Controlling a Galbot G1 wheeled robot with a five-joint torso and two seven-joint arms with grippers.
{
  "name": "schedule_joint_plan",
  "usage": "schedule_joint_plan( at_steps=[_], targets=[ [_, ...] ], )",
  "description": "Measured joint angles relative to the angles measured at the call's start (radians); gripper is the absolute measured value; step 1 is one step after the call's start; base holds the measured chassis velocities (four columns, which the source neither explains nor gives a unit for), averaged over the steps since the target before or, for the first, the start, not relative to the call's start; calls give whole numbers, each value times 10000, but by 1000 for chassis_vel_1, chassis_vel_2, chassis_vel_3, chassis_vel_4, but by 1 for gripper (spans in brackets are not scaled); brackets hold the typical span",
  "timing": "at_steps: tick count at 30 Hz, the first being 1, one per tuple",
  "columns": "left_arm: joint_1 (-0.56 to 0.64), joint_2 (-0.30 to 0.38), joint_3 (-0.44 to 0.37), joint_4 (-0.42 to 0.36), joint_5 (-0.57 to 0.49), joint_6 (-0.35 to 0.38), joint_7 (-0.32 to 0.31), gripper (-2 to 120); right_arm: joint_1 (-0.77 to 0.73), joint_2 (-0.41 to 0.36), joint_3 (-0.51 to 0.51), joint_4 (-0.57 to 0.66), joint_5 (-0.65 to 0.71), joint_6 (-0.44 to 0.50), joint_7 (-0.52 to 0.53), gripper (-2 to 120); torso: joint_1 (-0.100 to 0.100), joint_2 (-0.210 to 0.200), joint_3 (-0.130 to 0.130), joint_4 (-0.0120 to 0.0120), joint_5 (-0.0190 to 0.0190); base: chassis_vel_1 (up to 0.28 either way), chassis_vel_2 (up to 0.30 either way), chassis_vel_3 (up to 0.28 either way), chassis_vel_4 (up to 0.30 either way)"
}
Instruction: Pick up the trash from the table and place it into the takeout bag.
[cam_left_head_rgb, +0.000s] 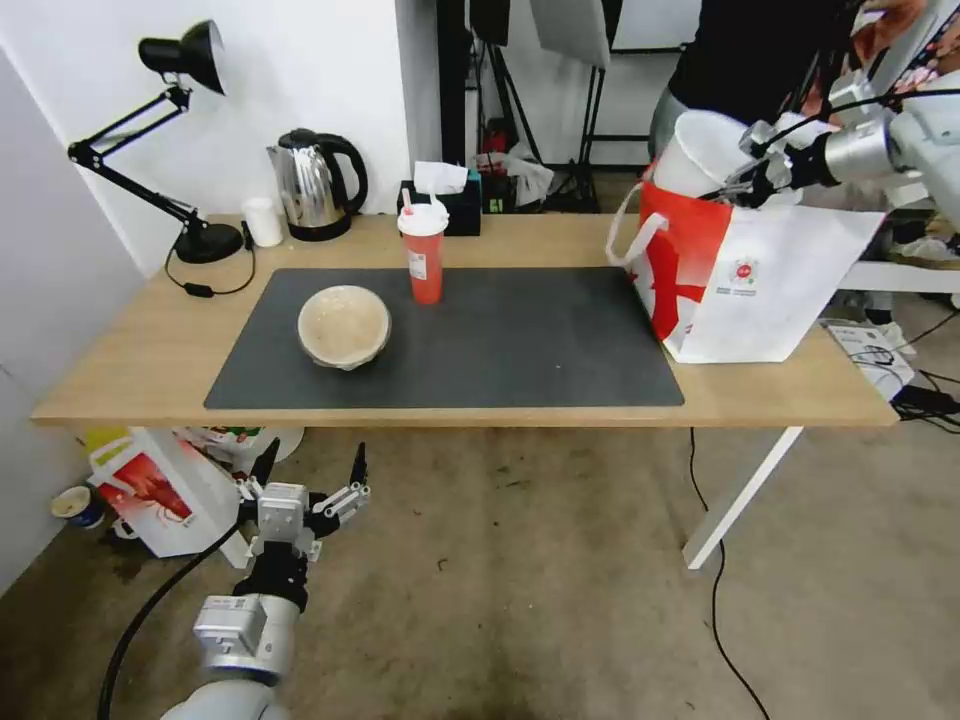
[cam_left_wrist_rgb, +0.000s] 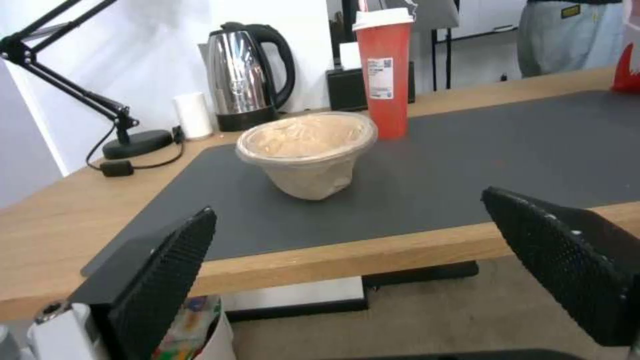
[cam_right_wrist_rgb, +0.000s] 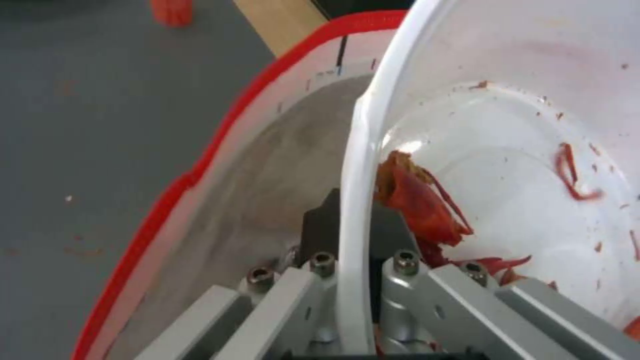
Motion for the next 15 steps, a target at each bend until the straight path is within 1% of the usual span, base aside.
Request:
schedule_joint_plan(
  at_steps=[2, 3, 7, 8, 11, 12, 15],
  targets=[
    [0, 0, 0, 0, 0, 0, 0, 100, 0, -5, 32, 21, 114, 2, 5, 9, 0, 0, 0, 0, -1, 0, 0, 0, 0],
    [0, 0, 0, 0, 0, 0, 0, 100, 0, -5, 32, 21, 114, 2, 5, 9, 0, 0, 0, 0, -1, 0, 0, 0, 0],
    [0, 0, 0, 0, 0, 0, 0, 100, 39, 30, 53, 12, 331, 2, 55, 27, 1, 0, 0, 0, 0, 0, 0, 0, 0],
    [0, 0, 0, 0, 0, 0, 0, 100, 39, 30, 53, 12, 331, 2, 55, 27, 1, 0, 0, 0, 0, 0, 0, 0, 0],
    [0, 0, 0, 0, 0, 0, 0, 100, 111, 60, 60, -7, 409, 2, 157, 41, 0, 0, 0, 0, -1, 0, 0, 0, 0],
    [0, 0, 0, 0, 0, 0, 0, 100, 131, 73, 60, -12, 424, 2, 190, 47, 0, 0, 0, 0, -2, 0, 0, 0, 0],
    [0, 0, 0, 0, 0, 0, 0, 100, 141, 83, 61, -13, 433, 2, 208, 48, 0, 0, 0, -1, 0, 0, 0, 0, 0]
  ],
)
